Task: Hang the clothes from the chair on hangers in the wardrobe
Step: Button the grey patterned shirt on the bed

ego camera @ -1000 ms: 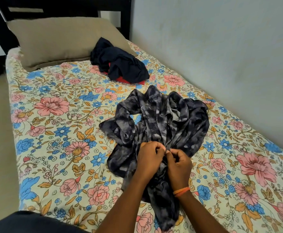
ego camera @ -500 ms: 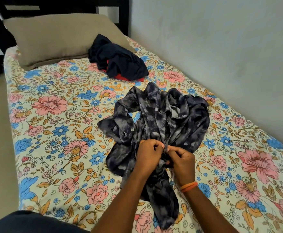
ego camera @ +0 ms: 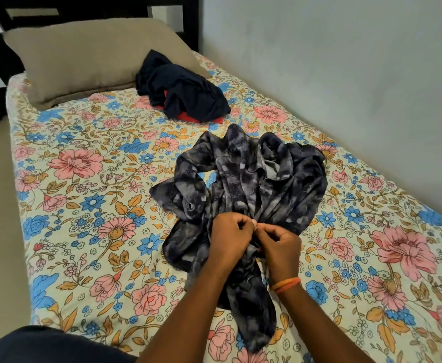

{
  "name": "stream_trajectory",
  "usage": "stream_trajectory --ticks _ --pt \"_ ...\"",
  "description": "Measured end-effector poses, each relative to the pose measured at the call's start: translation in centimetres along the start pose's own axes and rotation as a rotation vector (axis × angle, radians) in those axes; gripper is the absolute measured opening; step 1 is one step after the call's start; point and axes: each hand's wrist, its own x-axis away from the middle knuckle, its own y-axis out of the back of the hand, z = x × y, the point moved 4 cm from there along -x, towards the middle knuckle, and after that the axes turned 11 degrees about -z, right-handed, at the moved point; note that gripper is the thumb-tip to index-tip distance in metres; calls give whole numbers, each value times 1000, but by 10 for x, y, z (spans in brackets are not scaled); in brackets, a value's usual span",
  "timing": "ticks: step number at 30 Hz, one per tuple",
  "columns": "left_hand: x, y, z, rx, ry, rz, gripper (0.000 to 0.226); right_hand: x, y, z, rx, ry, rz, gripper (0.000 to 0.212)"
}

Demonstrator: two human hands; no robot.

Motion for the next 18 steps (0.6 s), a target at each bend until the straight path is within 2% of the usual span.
stream_trajectory --ticks 8,12,14,16,18 --pt "-4 -12 -3 -276 -71 48 27 -2 1 0 -35 -17 1 5" --pt "-9 -15 -3 -321 1 114 34 -12 4 1 -133 -263 43 4" --pt "-10 -16 -1 -297 33 147 39 -16 7 8 -87 -315 120 5" --pt "-10 -13 -6 -363 -48 119 29 -28 13 21 73 -161 94 7" --pt "-5 -13 -13 -541 -207 105 20 -51 17 43 344 202 -62 8"
